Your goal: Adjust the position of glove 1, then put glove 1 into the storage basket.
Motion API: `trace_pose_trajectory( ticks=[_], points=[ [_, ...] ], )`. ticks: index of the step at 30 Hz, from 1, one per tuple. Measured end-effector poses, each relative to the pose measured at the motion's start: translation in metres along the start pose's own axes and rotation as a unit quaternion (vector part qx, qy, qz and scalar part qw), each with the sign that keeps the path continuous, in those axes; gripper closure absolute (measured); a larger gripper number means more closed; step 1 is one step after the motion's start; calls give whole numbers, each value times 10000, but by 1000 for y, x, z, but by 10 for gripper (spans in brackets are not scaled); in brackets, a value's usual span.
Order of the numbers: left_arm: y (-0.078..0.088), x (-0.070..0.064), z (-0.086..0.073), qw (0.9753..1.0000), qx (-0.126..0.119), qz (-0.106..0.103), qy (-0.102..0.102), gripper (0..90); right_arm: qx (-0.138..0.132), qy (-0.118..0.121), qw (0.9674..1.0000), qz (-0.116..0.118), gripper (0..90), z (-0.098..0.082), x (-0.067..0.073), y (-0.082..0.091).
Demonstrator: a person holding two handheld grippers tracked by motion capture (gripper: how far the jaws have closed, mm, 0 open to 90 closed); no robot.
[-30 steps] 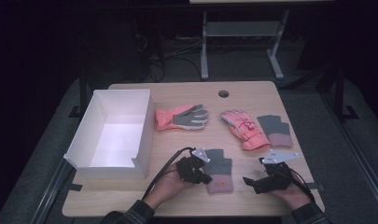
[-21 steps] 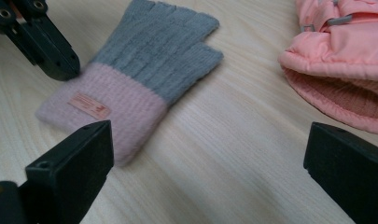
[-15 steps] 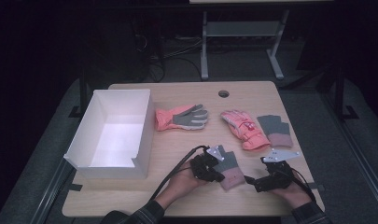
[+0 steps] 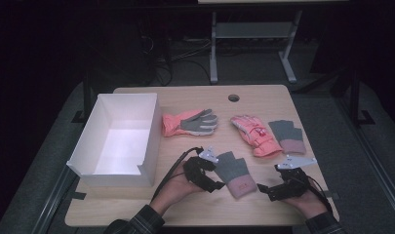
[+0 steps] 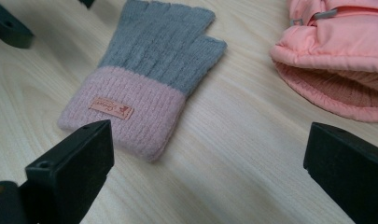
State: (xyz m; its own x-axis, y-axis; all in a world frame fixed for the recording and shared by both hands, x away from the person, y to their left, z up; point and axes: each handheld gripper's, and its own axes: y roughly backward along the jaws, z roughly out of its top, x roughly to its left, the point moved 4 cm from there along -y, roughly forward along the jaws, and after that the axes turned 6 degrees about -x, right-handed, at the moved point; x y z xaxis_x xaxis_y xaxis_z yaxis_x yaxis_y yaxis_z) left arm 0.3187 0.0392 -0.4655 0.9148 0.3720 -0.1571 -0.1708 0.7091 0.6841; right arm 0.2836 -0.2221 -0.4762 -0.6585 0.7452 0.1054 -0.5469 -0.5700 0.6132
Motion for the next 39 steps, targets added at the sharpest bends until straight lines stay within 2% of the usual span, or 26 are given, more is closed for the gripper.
trace_pose_trajectory(
  ticks=[1,3,4,6,7,8,10,12,14,16,20,22,23,24,27,28,29,31,34,36,39],
  points=[
    [2,2,-1,10000,16,42,13,137,-5,7,10000,40,76,0,0,0],
    [6,6,-4,9999,49,149,29,131,20,34,10000,38,75,0,0,0],
    [10,8,-7,9998,-34,103,164,133,8,25,10000,-8,71,1,0,0],
    [12,8,-9,9998,-32,68,172,139,9,9,10000,-4,66,1,0,1],
    [13,9,-11,9997,-83,124,180,138,7,8,10000,-13,58,1,0,1],
    [16,10,-15,9995,-74,120,279,137,37,-3,10000,-34,42,1,0,0],
    [18,11,-17,9994,-94,157,295,132,28,15,10000,-32,37,1,1,0],
    [23,13,-21,9995,-116,259,135,133,11,17,10000,-29,36,1,1,0],
    [27,13,-25,9992,-162,342,121,131,8,12,10000,-39,35,2,1,1],
    [31,13,-30,9988,-272,358,207,129,-33,28,10000,-81,32,2,0,1],
    [31,13,-36,9989,-241,268,287,135,-34,18,9999,-113,28,3,-1,3],
    [30,13,-39,9989,-207,329,257,134,-45,6,9998,-178,30,5,-4,5],
    [31,14,-41,9992,-131,331,177,134,-45,6,9998,-178,30,5,-4,5],
    [29,13,-41,9988,-233,351,245,134,-44,-13,9998,-196,35,5,-5,5],
    [31,15,-44,9990,-195,347,177,134,-26,-81,9994,-345,67,7,-12,8],
    [30,15,-44,9988,-231,357,223,134,-50,-88,9991,-401,68,8,-14,9],
    [31,16,-45,9991,-165,369,124,134,-57,-71,9988,-490,74,10,-16,9],
    [32,16,-45,9990,-168,392,105,134,-58,-85,9982,-593,102,12,-21,10],
    [32,15,-43,9989,-258,361,154,133,-78,-222,9973,-699,125,14,-28,9],
    [33,16,-42,9990,-234,380,95,132,-111,-294,9966,-762,136,16,-31,9],
    [32,15,-41,9987,-305,364,159,132,-206,-338,9953,-889,140,21,-39,13]
  ],
)
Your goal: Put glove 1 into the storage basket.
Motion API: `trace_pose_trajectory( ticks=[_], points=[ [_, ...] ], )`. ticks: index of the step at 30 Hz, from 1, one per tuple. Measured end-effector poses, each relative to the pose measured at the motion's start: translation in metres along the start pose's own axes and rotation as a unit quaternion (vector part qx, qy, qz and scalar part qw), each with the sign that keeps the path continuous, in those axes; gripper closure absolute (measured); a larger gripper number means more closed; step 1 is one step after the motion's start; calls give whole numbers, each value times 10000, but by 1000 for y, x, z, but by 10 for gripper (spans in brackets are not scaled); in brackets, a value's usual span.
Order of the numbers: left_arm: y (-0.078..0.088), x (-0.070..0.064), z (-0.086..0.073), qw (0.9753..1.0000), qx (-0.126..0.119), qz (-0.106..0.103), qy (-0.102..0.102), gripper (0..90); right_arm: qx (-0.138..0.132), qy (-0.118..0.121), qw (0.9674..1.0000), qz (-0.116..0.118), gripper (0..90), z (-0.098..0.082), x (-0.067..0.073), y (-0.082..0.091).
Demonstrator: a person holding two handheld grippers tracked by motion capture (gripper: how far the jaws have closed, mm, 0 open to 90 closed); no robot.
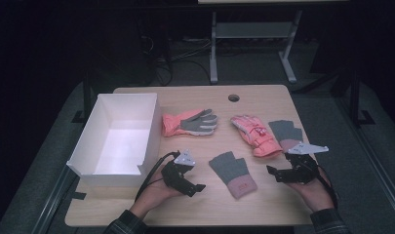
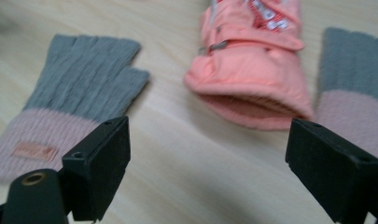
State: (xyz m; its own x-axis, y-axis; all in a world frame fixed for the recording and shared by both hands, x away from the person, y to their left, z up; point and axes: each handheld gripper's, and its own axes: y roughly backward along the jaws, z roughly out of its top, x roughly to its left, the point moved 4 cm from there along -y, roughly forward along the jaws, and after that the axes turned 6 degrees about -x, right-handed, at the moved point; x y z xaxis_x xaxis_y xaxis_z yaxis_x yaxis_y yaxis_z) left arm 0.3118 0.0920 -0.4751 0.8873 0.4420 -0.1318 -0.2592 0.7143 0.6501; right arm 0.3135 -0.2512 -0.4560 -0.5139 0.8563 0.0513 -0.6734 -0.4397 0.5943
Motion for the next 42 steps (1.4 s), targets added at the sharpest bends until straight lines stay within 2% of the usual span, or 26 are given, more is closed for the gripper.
trace_pose_trajectory(
  ticks=[3,6,8,11,14,18,21,23,28,33,34,35,39,42],
  points=[
    [1,1,1,10000,-26,25,-2,132,-58,-64,9999,-91,144,3,-6,1],
    [0,2,0,10000,54,-53,1,133,-194,-315,9991,-191,162,9,-19,2],
    [-1,1,0,10000,60,-41,7,133,-208,-360,9989,-213,162,10,-22,2],
    [-1,3,0,10000,85,-5,-16,132,-235,-384,9984,-349,164,15,-31,1],
    [-1,3,1,9999,35,-19,115,133,-248,-426,9980,-395,166,17,-36,-1],
    [-1,5,-1,9999,122,-51,-6,138,-253,-461,9973,-519,167,20,-43,-4],
    [-2,6,0,9999,84,27,-97,133,-209,-478,9969,-584,170,22,-46,-8],
    [-3,5,1,9999,23,73,-76,133,-192,-493,9965,-639,172,23,-50,-10],
    [-3,6,1,10000,58,-1,-53,136,-200,-525,9959,-709,193,28,-60,-12],
    [-5,4,2,10000,-38,-18,65,139,-229,-659,9933,-921,253,33,-76,-16],
    [-4,4,1,10000,-3,-26,33,139,-229,-659,9933,-921,253,33,-76,-16],
    [-4,5,1,10000,12,-28,29,139,-250,-700,9923,-992,290,34,-82,-19],
    [-4,6,1,10000,13,-21,50,140,-184,-746,9902,-1170,340,34,-92,-27],
    [-4,6,1,10000,15,-23,76,140,-118,-820,9884,-1274,435,32,-98,-34]
  ],
)
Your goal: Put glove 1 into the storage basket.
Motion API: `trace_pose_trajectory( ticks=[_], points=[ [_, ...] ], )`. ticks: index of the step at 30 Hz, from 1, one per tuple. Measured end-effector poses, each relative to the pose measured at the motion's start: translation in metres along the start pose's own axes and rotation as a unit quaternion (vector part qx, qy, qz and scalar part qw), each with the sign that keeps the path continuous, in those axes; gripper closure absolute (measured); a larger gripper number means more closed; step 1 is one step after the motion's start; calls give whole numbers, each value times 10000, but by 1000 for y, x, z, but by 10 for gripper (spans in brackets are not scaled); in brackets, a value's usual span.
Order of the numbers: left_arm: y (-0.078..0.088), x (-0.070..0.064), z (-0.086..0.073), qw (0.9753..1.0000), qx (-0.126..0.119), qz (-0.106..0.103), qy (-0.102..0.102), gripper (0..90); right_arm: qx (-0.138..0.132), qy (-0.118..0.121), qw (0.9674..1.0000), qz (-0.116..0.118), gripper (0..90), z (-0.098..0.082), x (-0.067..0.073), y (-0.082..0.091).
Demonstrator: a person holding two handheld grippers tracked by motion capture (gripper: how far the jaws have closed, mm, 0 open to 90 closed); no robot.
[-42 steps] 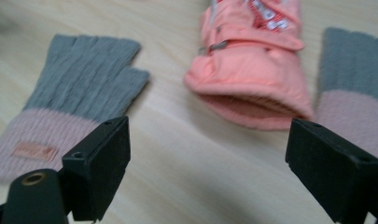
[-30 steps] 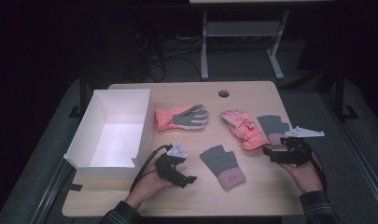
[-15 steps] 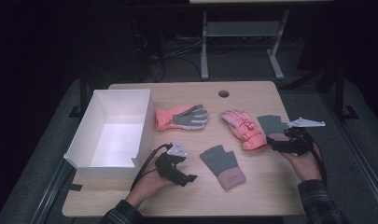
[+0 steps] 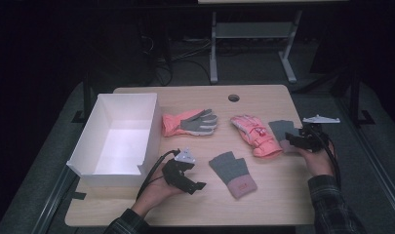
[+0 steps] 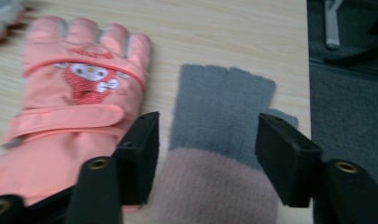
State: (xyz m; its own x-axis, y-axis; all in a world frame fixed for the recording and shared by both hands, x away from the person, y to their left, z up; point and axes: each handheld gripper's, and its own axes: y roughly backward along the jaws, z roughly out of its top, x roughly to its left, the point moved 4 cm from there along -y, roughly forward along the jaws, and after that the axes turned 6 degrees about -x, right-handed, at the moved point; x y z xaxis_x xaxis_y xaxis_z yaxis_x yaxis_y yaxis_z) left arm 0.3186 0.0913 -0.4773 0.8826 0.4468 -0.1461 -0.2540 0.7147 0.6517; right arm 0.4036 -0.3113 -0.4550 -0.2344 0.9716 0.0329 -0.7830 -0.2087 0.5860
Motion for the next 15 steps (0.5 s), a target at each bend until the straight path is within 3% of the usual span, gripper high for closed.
trace_pose_trajectory(
  ticks=[5,10,15],
  points=[
    [-1,-1,1,10000,-54,-11,29,140,77,-26,9999,-146,505,-2,-5,-11],
    [-2,-1,1,10000,17,-47,-66,140,274,-196,9993,-165,568,-7,-10,-29],
    [-1,0,0,10000,43,-49,-57,140,418,-146,9987,-247,650,-13,-11,-38]
  ],
)
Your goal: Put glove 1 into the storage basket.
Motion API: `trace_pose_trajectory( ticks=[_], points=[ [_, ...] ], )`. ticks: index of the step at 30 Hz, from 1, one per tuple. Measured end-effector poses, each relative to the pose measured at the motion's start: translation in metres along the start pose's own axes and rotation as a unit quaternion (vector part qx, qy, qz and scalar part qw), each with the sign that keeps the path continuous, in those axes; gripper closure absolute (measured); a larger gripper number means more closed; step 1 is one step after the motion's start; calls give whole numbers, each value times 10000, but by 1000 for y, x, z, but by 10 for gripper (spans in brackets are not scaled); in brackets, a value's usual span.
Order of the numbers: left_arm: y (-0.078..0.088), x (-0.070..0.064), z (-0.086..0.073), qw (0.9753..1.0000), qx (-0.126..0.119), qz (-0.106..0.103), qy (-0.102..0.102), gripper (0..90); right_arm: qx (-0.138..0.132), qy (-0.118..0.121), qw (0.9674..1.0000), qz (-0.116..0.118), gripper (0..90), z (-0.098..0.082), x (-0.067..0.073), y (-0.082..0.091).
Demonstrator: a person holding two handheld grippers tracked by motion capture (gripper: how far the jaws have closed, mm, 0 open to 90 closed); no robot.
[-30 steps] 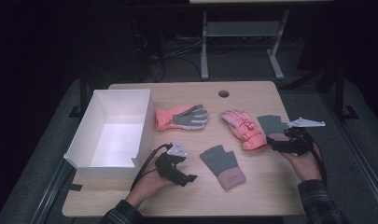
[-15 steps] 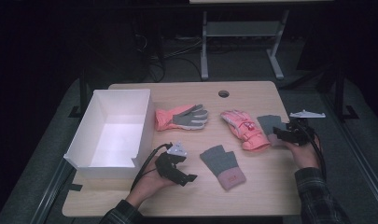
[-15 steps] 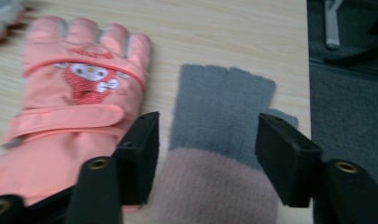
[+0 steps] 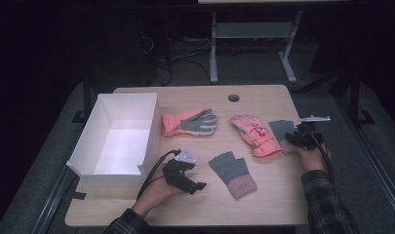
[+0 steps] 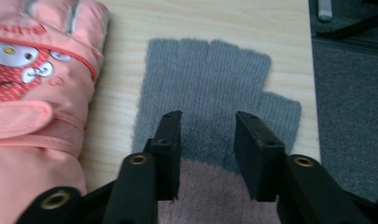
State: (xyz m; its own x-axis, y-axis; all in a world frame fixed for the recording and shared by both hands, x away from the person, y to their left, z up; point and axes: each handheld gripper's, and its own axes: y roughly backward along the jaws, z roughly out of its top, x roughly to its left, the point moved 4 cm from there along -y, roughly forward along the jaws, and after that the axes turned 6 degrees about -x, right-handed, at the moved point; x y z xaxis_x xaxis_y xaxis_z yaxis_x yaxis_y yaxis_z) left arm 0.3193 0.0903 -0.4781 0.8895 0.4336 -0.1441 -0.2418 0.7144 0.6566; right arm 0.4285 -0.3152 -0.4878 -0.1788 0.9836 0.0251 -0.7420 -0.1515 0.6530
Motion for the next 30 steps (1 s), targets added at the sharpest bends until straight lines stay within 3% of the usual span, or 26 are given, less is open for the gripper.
trace_pose_trajectory(
  ticks=[4,7,11,17,25,30],
  points=[
    [0,0,0,10000,16,15,-20,140,72,111,9999,-49,709,-4,4,-7],
    [-1,-1,0,10000,-3,29,-2,142,74,59,9999,-45,737,-5,3,-8],
    [-1,0,0,10000,-34,55,47,145,75,75,9999,-51,841,-5,4,-8],
    [0,2,0,10000,10,48,83,145,4,102,9999,-53,863,-4,2,-6],
    [1,3,0,9999,-9,100,54,138,-194,95,9998,-3,864,3,-2,9],
    [1,2,1,9999,-68,105,101,132,-291,108,9995,116,864,12,-3,29]
  ],
)
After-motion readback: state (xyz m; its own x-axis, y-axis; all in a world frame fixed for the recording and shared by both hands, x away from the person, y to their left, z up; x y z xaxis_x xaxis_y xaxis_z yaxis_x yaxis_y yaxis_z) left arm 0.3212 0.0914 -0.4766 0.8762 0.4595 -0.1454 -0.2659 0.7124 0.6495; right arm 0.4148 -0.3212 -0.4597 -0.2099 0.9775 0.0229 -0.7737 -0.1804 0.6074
